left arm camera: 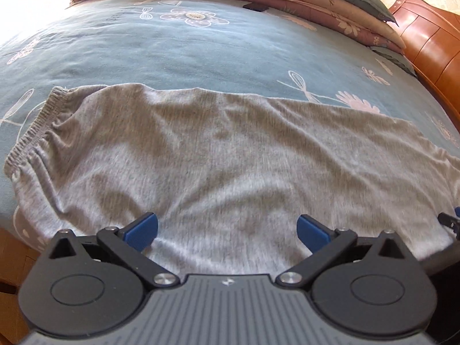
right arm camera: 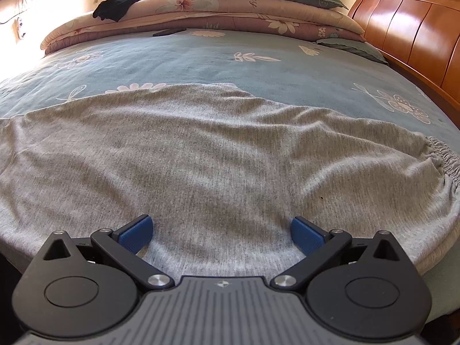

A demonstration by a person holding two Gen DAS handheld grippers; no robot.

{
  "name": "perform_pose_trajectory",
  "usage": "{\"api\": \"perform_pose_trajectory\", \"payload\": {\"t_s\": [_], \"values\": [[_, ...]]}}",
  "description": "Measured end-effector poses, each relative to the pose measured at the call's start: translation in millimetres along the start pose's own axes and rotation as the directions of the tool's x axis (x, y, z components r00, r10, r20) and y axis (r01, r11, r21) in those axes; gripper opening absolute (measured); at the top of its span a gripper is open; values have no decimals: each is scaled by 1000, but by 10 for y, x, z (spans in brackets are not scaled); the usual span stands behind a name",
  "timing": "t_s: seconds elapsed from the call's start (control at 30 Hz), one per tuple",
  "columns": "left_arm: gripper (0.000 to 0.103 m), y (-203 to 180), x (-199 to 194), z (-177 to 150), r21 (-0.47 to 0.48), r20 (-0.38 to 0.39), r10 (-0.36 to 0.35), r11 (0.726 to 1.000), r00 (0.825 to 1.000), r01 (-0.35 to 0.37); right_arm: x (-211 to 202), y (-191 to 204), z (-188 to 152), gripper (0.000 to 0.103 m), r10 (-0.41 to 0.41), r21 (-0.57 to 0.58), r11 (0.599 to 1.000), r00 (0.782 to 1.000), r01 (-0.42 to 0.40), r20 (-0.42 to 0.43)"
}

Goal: Fold clothes

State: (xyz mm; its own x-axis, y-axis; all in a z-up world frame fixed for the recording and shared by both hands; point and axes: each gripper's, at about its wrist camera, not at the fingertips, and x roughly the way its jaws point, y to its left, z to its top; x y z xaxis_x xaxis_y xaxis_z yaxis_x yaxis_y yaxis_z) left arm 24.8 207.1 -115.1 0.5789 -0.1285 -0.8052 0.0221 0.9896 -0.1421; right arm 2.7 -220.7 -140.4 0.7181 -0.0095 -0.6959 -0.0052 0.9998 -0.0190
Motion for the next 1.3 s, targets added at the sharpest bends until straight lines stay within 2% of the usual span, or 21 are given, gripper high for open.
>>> {"api": "perform_pose_trajectory", "payload": {"t_s": [0.07,0.17,0.27,0.33,0.4,0.47,0.53,0.57,0.63,0.67,0.73,0.93,1.0,1.17,1.23,1.3], "values": [[102,56,-99,15,16,-13,7,1000,1000,-7,-4,3,-12,103,-3,1,1000,1000,2,9],[102,104,-219,183,32,42,7,999,999,-8,-5,9,-20,103,-8,6,1000,1000,7,18],[102,140,-212,477,21,119,-4,1000,993,1,-3,19,-26,103,-16,14,1000,1000,15,26],[102,174,-85,653,7,136,-10,1000,991,9,-4,21,-27,103,-18,16,1000,999,17,27],[102,256,83,761,-18,123,11,1000,992,-9,-6,18,-33,103,-16,17,1000,999,15,30],[102,450,249,782,-90,81,50,995,995,-42,-10,11,-41,103,-11,15,1000,999,10,34],[102,641,249,719,-120,73,55,992,996,-46,-14,1,-46,103,-5,13,1000,999,4,36],[97,736,240,683,-133,71,56,990,996,-46,-18,-7,-48,103,-1,14,1000,999,1,36],[96,926,222,611,-157,67,58,986,996,-47,-15,-16,-43,103,0,20,1000,999,-1,35],[92,934,204,636,-159,73,51,986,996,-39,-11,-17,-38,103,-2,24,1000,999,2,33],[93,905,163,716,-157,88,35,987,996,-21,-2,-11,-21,103,-11,30,1000,1000,11,26],[98,818,41,957,-149,133,-15,988,991,35,7,37,-37,103,-51,50,998,998,49,44],[98,826,187,1029,-167,112,-32,985,993,51,3,39,-35,103,-54,50,997,998,52,40],[96,1068,454,1084,-262,76,60,964,995,-38,-3,12,-19,103,-34,32,999,999,33,21],[96,1116,362,1117,-315,90,58,949,994,-27,-5,14,-25,103,-35,32,999,999,34,24],[96,1065,169,1075,-286,133,25,958,991,14,-3,20,-35,103,-39,35,999,999,38,31]]}}
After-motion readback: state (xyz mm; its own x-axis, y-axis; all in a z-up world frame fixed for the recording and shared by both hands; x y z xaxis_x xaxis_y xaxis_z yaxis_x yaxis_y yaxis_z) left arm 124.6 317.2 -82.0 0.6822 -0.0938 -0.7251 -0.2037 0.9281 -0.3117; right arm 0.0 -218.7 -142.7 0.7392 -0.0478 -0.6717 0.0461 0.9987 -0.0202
